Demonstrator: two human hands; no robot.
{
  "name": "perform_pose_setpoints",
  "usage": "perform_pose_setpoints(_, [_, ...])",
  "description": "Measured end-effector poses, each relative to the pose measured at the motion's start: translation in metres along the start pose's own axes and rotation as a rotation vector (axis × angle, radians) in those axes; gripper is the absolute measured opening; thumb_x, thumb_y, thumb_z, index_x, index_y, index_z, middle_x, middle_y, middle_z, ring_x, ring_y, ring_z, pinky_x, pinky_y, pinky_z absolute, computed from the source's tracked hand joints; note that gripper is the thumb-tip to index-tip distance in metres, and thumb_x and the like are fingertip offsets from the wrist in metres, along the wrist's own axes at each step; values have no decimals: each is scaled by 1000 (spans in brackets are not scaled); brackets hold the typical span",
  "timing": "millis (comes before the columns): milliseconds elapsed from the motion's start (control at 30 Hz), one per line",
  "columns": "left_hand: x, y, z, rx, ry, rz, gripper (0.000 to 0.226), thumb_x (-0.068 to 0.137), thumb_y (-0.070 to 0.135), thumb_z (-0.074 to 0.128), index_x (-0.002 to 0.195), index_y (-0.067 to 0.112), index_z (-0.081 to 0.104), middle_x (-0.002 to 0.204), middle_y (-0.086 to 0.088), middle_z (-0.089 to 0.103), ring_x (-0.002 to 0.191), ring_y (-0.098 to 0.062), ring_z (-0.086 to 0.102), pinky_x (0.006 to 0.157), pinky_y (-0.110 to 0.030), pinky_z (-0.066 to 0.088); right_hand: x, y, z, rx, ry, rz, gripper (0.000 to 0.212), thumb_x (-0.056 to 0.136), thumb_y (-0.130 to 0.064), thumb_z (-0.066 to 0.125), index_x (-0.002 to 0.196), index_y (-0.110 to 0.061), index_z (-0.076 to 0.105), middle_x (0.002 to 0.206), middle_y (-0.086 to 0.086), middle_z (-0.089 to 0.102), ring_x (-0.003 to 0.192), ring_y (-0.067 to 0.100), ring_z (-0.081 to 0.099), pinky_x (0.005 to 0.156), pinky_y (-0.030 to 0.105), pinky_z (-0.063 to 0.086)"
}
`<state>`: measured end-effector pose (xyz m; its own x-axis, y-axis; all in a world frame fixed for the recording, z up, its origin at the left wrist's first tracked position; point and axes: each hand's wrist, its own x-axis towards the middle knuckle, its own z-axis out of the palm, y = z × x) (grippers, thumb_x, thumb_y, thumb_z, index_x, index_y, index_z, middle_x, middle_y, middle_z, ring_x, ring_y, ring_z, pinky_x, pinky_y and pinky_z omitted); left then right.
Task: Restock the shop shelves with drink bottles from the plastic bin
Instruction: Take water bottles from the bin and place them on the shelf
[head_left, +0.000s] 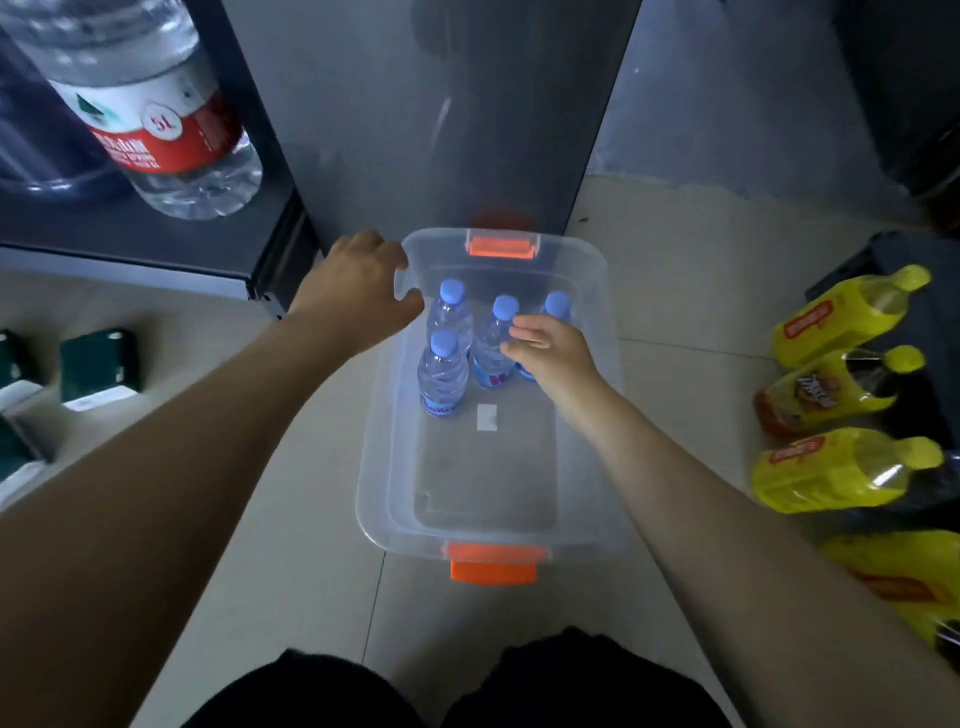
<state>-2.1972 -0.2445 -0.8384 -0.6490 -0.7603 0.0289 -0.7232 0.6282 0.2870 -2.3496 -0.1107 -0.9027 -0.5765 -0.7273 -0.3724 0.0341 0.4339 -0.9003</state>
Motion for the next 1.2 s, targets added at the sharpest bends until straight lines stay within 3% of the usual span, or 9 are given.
perform_pose_setpoints(133, [-2,-15,37,0,11,15,37,83,30,59,114,9,60,113,-15,54,113,-34,47,93,-42,44,15,36,15,10,-18,-21,41,84,-4,65,124,-5,54,125,8,58,97,10,57,65,1,43])
perform_pose_setpoints(267, [-12,-26,51,-7,-7,-17,37,83,29,60,115,8,59,116,-16,53,115,-35,46,96,-39,39,21,47,32,52,-22,-41,40,82,-4,69,120,-5,57,118,8,60,99,11,57,76,11,45])
perform_pose_setpoints(433, [-16,-37,45,-20,-5,-59,37,83,28,60,114,7,60,117,-17,53,114,-36,48,96,-39,40,27,43,52,10,-84,-77,36,80,-5,70,114,-10,58,120,10,61,108,18,59,100,33,46])
perform_pose_setpoints(667, [-15,-41,50,-32,22,-49,36,83,27,60,113,7,60,118,-16,52,111,-34,49,96,-40,41,40,36,63,-95,-79,-208,34,80,-9,72,112,-6,63,106,5,65,108,22,60,98,31,45])
perform_pose_setpoints(833, [-16,-41,56,-18,-1,-35,37,85,29,59,114,7,59,121,-15,52,113,-34,49,94,-40,41,44,42,71,-103,-63,-212,34,82,-12,70,115,-8,64,101,-2,60,98,9,54,85,20,40])
perform_pose_setpoints(1067, [-14,-43,61,-38,17,-54,37,87,30,57,116,8,58,126,-14,50,119,-30,45,95,-39,39,49,46,78,-144,-76,-261,30,87,-19,65,115,-10,64,107,0,63,101,12,53,88,26,44])
perform_pose_setpoints(1200, [-13,-43,62,-43,10,-50,37,88,31,55,118,9,57,128,-13,49,121,-28,43,95,-38,39,49,48,75,-96,-26,-255,24,87,-18,65,110,-8,65,108,7,66,102,22,58,93,38,47])
